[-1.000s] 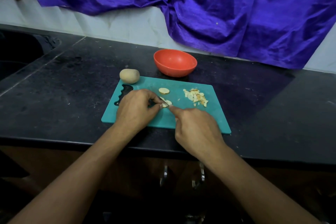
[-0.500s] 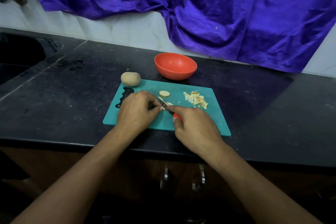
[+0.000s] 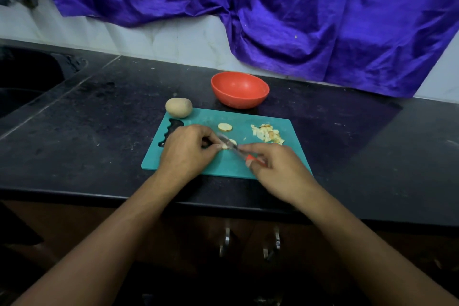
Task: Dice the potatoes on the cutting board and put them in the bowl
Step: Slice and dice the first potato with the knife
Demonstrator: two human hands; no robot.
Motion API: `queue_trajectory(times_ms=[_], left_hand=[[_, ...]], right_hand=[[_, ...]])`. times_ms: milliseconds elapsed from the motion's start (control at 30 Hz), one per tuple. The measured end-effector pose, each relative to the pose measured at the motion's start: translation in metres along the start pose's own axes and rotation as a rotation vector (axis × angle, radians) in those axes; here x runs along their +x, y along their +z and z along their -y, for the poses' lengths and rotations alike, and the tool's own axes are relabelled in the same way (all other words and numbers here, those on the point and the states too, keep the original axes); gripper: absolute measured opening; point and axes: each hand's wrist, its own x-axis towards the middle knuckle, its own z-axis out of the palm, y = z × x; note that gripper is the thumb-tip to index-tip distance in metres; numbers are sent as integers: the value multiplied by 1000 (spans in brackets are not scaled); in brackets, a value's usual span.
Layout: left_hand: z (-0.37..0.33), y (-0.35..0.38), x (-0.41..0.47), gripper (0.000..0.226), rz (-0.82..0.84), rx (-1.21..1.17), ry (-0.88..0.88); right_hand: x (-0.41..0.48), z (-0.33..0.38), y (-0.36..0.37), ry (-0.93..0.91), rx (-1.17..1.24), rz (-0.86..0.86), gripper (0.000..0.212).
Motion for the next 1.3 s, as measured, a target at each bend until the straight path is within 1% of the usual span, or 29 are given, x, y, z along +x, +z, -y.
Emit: queue_trajectory(times_ms=[67,133,200,267,367,433,533,600,700,800,900,1067,1167,1300], left_hand=[[2,-2,1,6,25,-52,-23],[7,-5,6,10,83,-126,-31],[11,-10,15,17,178,-158,2],[14,-16,26,28,291,-131,63],[14,-20,46,44,495,-76,205],[14,-19,58,49,612,-45,276],[12,-20,70,50,726,11,316],[9,-20,73,46,768,51,327],[8,-19,71,37,717,74,339],[12,-18,62,29,584,85,335],[15,-18,46,27,421,101,274],[9,-11,23,33,150,202,110],[4,-3,15,39,72,246,43],[3,-2,6,49,32,222,40]], right_hand=[[2,-10,-1,47,238,-57,36],[4,-16,-2,115,434,-84,34],[6,-19,-2,160,594,-81,33],[8,-21,-2,172,706,-74,32],[10,-24,-1,174,767,-64,31],[11,-26,0,176,800,-62,32],[10,-28,0,173,815,-69,32],[10,-28,1,173,809,-71,31],[10,-29,1,167,803,-77,32],[9,-28,1,161,792,-84,33],[10,-28,1,165,769,-89,33],[10,-27,2,162,726,-96,33],[9,-25,2,164,700,-96,32],[8,-23,3,170,650,-93,32]])
